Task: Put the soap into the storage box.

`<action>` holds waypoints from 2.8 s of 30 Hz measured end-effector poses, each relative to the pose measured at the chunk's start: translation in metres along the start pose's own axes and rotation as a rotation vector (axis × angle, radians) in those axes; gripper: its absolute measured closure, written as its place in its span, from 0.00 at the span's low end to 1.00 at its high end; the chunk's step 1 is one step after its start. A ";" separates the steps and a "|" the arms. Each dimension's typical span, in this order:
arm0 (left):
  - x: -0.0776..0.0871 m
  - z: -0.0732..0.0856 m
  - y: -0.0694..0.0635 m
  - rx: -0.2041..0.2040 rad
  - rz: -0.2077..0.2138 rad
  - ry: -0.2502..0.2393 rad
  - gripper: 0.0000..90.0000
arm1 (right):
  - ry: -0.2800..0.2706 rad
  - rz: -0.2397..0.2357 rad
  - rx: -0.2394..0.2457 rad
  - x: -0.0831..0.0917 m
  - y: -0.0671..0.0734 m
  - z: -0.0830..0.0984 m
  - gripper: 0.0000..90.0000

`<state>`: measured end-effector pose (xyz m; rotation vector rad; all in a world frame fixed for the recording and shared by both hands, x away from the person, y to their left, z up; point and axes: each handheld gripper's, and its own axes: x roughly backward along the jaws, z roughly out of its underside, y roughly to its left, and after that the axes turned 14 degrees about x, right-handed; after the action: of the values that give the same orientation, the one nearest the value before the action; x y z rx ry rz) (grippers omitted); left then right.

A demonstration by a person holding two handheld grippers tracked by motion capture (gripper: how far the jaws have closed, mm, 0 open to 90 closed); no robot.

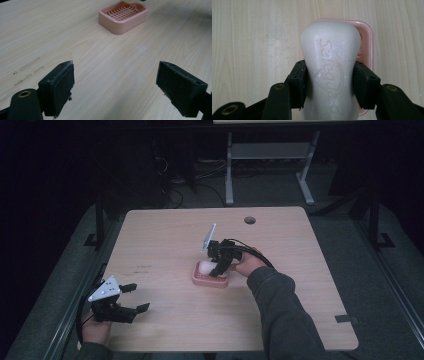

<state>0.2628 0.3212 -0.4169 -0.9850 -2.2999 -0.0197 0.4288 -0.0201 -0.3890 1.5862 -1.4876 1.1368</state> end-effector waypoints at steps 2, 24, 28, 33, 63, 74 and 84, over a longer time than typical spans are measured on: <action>0.000 0.000 0.000 0.000 0.000 0.000 0.16 | 0.005 -0.001 -0.007 -0.002 -0.001 0.001 0.55; 0.000 0.001 0.000 0.008 0.005 -0.001 0.16 | 0.032 -0.024 -0.039 -0.024 -0.013 0.000 0.55; 0.000 0.001 0.000 0.007 0.004 -0.005 0.16 | 0.039 -0.026 -0.037 -0.027 -0.014 0.001 0.55; 0.000 0.001 0.000 0.007 0.004 -0.005 0.16 | 0.043 -0.029 -0.051 -0.029 -0.015 0.002 0.55; 0.001 0.001 0.000 0.010 0.003 -0.006 0.16 | 0.056 -0.037 -0.071 -0.039 -0.019 0.003 0.54; 0.001 0.001 0.000 0.009 0.003 -0.004 0.16 | 0.041 -0.035 -0.080 -0.040 -0.019 0.006 0.54; 0.000 0.001 0.000 0.008 0.004 -0.004 0.16 | 0.029 -0.032 -0.093 -0.039 -0.018 0.008 0.53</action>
<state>0.2621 0.3215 -0.4176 -0.9866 -2.2998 -0.0070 0.4491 -0.0091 -0.4265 1.5193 -1.4700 1.0527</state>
